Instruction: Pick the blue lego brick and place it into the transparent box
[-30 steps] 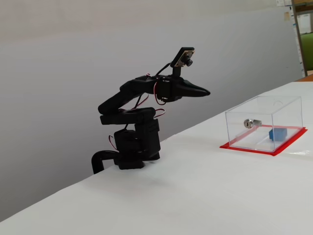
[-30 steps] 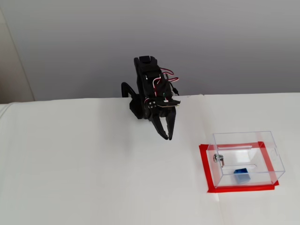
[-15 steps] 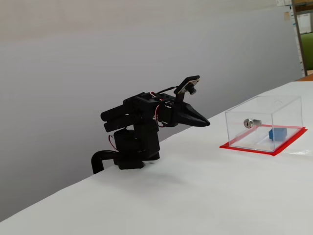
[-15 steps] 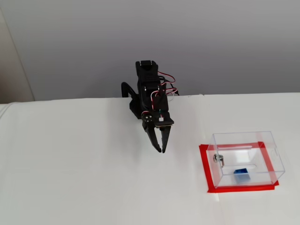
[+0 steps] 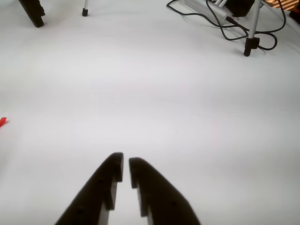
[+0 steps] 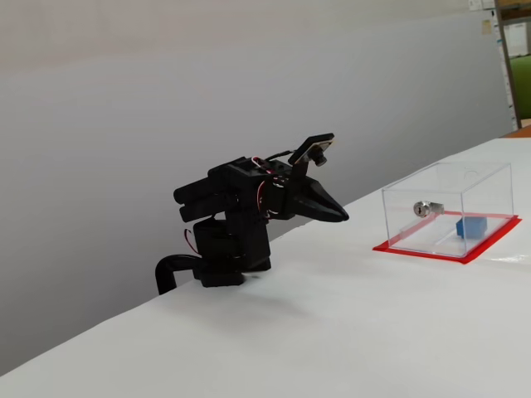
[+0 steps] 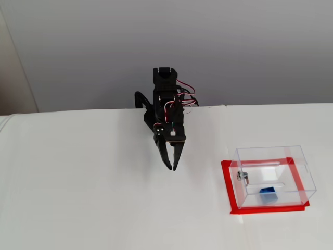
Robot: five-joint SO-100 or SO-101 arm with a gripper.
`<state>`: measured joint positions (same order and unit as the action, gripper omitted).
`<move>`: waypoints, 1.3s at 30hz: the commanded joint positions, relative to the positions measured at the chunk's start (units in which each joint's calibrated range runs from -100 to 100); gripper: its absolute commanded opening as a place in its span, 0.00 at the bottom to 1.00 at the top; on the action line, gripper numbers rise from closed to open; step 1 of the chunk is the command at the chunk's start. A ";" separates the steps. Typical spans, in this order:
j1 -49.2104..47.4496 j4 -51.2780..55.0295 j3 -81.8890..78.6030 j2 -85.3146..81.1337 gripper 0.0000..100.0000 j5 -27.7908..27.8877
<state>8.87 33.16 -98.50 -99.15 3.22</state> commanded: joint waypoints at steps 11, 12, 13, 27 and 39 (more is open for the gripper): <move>2.19 7.13 -0.96 -0.76 0.01 -6.72; 2.26 8.18 -0.96 -0.76 0.01 -6.67; 2.33 10.09 -0.96 -0.76 0.01 -6.62; 2.33 18.19 -0.96 -0.85 0.01 -3.59; 2.33 18.10 -0.96 -0.59 0.01 -3.54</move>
<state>10.68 51.24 -98.50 -99.24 -0.59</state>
